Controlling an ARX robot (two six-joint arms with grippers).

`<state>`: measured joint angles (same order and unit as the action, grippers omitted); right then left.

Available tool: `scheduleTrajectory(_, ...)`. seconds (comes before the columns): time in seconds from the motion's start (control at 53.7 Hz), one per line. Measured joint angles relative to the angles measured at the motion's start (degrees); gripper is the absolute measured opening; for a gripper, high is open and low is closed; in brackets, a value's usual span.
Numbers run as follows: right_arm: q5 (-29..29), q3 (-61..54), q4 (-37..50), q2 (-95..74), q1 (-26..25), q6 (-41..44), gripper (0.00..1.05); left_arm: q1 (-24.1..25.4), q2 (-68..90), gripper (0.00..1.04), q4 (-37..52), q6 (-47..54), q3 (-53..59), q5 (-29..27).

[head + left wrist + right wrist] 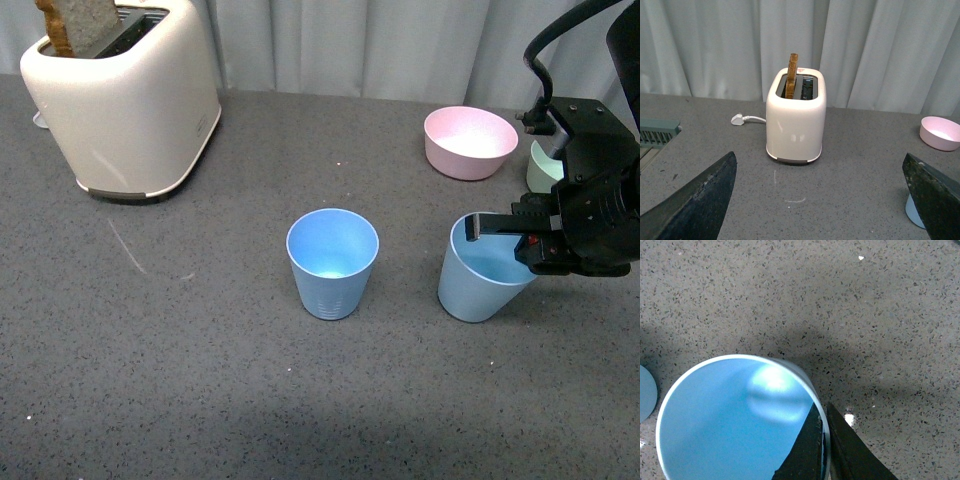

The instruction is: Stack blue cups with both arms

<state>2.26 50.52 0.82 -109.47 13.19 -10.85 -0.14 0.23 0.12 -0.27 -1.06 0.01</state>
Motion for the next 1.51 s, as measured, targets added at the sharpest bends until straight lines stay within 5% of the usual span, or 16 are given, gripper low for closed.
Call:
scheduleTrajectory(0.372, -11.02, 1.57, -3.69, 7.63, 0.26, -3.45, 0.01, 0.00, 0.00, 0.98, 0.00, 0.02, 0.00, 0.00)
scheduleTrajectory(0.614, -17.05, 5.73, -6.36, 10.95, 5.20, -5.84, 0.01, 0.00, 0.00, 0.98, 0.00, 0.02, 0.00, 0.00)
scheduleTrajectory(0.931, -15.32, 8.85, -8.83, 7.67, 10.97, -5.86, 0.01, 0.00, 0.00, 0.98, -0.02, 0.02, 0.00, 0.00)
scheduleTrajectory(1.34, -12.66, 9.03, -9.03, 5.31, 12.00, -5.64, 0.01, 0.00, 0.00, 0.98, -0.02, 0.00, 0.00, 0.00)
scheduleTrajectory(1.507, -12.46, 9.25, -9.05, 5.22, 11.98, -5.99, 0.27, 0.00, 0.00, 0.98, -0.02, 0.02, 0.00, 0.00)
